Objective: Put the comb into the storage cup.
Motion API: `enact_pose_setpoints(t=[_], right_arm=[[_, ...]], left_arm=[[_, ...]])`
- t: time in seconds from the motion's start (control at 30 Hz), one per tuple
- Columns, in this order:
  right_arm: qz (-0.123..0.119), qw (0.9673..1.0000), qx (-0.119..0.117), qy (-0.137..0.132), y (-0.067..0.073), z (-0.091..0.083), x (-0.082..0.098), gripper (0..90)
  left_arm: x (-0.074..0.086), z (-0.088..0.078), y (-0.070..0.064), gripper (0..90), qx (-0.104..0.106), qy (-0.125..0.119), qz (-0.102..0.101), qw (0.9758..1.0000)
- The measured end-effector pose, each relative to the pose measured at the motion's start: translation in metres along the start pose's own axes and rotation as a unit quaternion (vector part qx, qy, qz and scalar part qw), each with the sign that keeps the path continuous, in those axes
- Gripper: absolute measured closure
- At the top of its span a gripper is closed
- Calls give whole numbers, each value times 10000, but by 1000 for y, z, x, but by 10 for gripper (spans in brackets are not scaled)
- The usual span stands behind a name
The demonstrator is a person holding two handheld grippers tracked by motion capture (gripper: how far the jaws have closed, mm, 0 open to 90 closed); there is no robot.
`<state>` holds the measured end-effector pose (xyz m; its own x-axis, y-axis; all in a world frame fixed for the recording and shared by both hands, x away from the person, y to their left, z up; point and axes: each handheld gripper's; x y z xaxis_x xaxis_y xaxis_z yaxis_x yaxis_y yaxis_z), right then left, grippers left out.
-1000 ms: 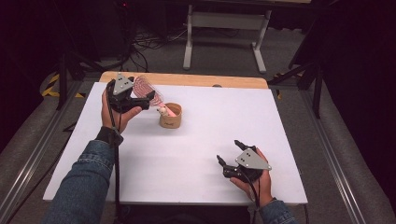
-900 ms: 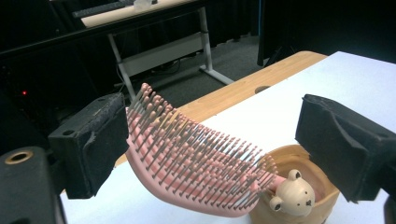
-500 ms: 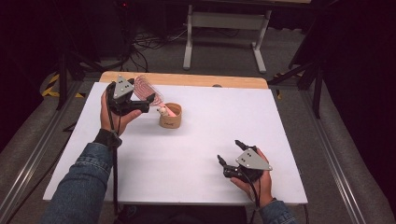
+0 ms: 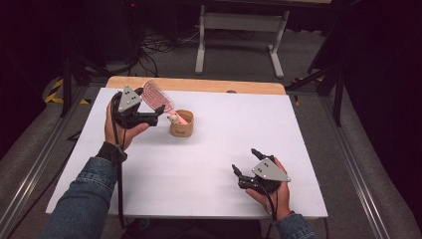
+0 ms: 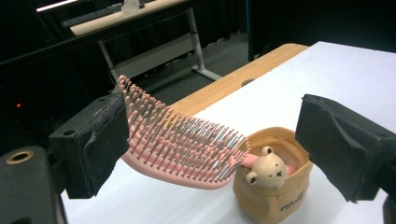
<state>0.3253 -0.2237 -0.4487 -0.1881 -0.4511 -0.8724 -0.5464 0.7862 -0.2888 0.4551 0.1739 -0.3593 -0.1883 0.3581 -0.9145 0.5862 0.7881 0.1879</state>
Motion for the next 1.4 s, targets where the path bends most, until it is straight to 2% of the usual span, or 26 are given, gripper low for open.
enact_pose_setpoints(t=[0.1, 0.3, 0.73, 1.07, 1.1, 1.3, 1.4], right_arm=[[-9, 10000, -3, -11, 0, 0, 0, 203], [12, 10000, 33, -17, -1, 1, 0, 203], [7, 10000, 70, -30, -2, 0, 0, 201], [-8, 10000, 69, -40, -2, 0, 0, 201], [-7, 10000, 65, -40, -2, 0, 0, 201], [-66, 10000, 45, -25, 0, -1, -1, 200], [-82, 9999, 80, -23, 0, -1, -1, 199]], left_arm=[[1, -2, -4, 106, 56, -41, 102, 9999], [3, -3, -12, 107, 117, -90, 111, 9998], [9, -5, -32, 106, 238, -120, 368, 9990], [12, -12, -41, 113, 315, -180, 448, 9983], [13, -13, -43, 113, 336, -188, 508, 9980], [19, -14, -48, 114, 397, -206, 525, 9976], [24, -15, -51, 113, 360, -166, 645, 9971]])
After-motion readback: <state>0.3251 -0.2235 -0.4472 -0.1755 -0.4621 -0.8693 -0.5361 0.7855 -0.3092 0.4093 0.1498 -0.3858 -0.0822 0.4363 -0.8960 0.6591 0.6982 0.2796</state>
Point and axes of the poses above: each handheld gripper's, and its own axes: z roughly forward along the jaws, x roughly out of its underside, y roughly to its left, and after that the axes turned 5 degrees about y, right-handed
